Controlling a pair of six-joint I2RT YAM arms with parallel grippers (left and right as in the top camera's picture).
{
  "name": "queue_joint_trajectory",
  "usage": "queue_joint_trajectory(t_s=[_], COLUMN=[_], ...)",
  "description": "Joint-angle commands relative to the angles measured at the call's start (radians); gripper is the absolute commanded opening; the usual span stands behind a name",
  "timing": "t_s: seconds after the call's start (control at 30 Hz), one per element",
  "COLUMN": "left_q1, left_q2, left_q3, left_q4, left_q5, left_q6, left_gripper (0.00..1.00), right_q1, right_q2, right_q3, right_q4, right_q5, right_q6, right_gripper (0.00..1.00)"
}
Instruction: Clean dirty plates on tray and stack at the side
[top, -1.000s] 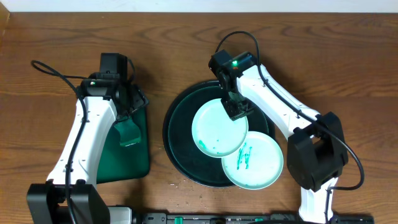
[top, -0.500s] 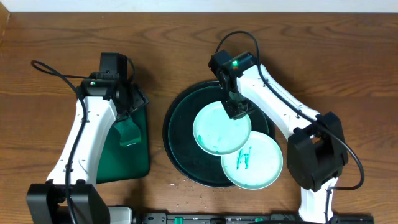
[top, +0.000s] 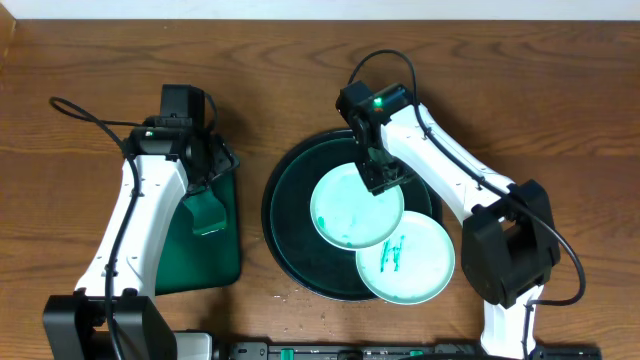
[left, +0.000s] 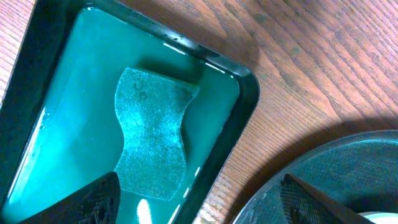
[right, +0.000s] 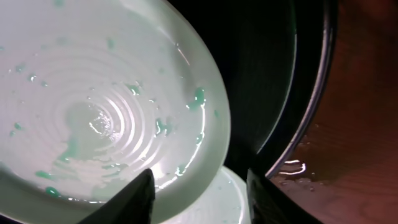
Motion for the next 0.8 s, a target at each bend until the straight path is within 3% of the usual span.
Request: queue_joint_trajectory(t_s=[0.0, 0.37, 0.67, 0.77], left_q1=[0.005, 0.005, 0.005, 0.005], left_q2=[-0.002, -0.002, -0.002, -0.002], left_q3=[0.014, 0.014, 0.014, 0.014], left_q4=[0.0, -0.001, -0.011, -0.011], left_q5=[-0.001, -0.001, -0.001, -0.001], left_q6=[0.007, 0.006, 0.006, 0.006], left_gripper=[0.82, 0.82, 0.82, 0.82], right_q1=[-0.002, -0.002, -0.006, -0.013], right_q2=[0.002, 0.002, 0.002, 0.002], right_q3=[-0.039, -0.087, -0.089, -0.089], right_q4=[0.015, 0.05, 0.047, 0.042], right_q5=[-0.016, -0.012, 0.02, 0.023], right_q6=[0.024, 0.048, 0.132, 0.173], right_gripper=[0.43, 0.38, 0.44, 0.38])
